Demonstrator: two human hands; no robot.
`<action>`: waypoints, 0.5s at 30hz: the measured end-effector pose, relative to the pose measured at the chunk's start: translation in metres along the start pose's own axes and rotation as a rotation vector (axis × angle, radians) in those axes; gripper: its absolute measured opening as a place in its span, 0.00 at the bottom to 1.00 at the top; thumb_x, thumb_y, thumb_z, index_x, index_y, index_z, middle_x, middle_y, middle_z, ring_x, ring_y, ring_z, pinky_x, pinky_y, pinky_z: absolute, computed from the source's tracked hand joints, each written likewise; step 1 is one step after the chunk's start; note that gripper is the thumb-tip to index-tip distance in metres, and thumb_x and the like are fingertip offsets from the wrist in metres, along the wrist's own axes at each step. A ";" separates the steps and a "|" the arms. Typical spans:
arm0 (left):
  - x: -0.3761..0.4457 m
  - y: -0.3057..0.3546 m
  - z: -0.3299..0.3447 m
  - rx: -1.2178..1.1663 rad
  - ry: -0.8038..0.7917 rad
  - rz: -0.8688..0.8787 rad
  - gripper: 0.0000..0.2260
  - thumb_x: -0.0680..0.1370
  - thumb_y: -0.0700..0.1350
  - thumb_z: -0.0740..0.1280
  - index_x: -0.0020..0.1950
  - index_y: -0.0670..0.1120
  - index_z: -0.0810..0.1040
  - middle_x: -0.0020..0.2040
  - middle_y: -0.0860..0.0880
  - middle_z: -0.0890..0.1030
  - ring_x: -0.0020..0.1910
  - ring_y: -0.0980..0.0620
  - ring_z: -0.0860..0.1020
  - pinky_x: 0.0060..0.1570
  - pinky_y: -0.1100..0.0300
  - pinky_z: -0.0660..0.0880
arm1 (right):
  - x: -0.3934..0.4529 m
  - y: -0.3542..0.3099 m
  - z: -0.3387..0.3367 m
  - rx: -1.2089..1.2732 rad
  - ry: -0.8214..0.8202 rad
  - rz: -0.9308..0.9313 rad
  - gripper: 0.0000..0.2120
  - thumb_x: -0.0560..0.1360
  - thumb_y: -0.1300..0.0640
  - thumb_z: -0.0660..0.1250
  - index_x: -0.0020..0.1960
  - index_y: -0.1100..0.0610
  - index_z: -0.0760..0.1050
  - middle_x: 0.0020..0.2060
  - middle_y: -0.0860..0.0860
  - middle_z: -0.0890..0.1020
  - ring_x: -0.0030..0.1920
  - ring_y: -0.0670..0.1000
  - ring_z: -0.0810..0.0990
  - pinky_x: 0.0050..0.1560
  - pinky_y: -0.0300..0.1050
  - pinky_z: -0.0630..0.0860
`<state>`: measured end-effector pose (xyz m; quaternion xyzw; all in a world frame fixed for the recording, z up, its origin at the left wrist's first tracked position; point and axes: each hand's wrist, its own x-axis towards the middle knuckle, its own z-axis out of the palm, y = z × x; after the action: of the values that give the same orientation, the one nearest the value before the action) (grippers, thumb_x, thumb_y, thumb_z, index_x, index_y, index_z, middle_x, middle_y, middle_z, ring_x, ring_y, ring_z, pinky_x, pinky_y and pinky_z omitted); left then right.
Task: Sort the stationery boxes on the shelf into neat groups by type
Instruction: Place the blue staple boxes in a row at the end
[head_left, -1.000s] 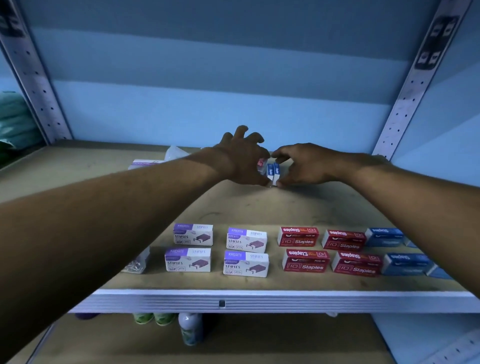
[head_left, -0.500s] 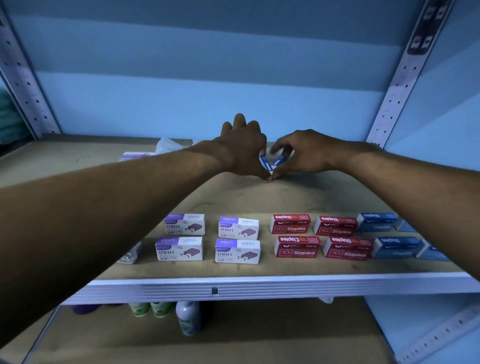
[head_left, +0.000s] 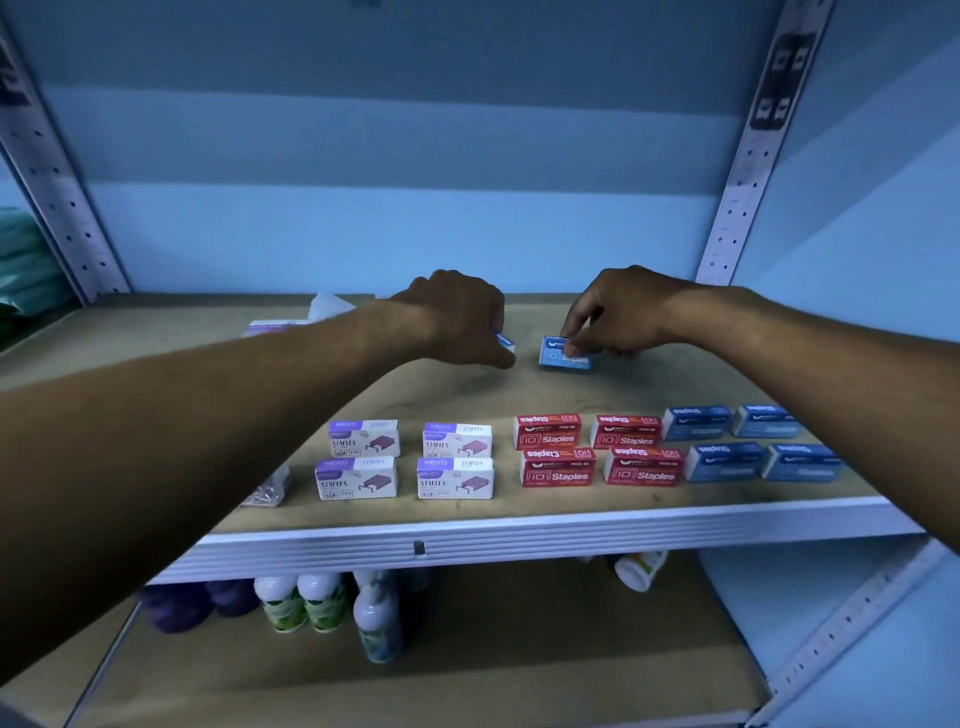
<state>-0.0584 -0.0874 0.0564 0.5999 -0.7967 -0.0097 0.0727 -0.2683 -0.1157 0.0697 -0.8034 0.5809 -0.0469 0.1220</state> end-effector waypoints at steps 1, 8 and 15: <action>-0.002 0.001 0.001 -0.026 -0.040 -0.015 0.17 0.70 0.61 0.72 0.55 0.55 0.78 0.57 0.53 0.79 0.55 0.51 0.76 0.57 0.54 0.75 | -0.002 0.000 0.000 0.001 -0.012 0.005 0.09 0.74 0.49 0.75 0.53 0.48 0.85 0.42 0.48 0.85 0.39 0.49 0.83 0.41 0.42 0.81; -0.010 0.005 -0.001 -0.151 -0.233 0.060 0.18 0.73 0.42 0.74 0.61 0.54 0.78 0.64 0.54 0.77 0.65 0.52 0.74 0.66 0.53 0.72 | -0.012 -0.004 0.004 -0.038 -0.100 0.064 0.10 0.71 0.51 0.78 0.52 0.49 0.86 0.36 0.48 0.83 0.35 0.49 0.80 0.34 0.42 0.79; -0.005 0.003 -0.001 -0.202 -0.287 0.074 0.23 0.71 0.31 0.71 0.58 0.54 0.81 0.64 0.54 0.79 0.66 0.53 0.74 0.65 0.51 0.73 | -0.012 -0.007 0.007 -0.016 -0.077 0.095 0.12 0.71 0.53 0.78 0.53 0.52 0.86 0.39 0.50 0.85 0.37 0.50 0.82 0.37 0.43 0.81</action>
<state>-0.0594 -0.0819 0.0575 0.5524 -0.8153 -0.1724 0.0185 -0.2639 -0.1014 0.0660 -0.7770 0.6136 -0.0057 0.1401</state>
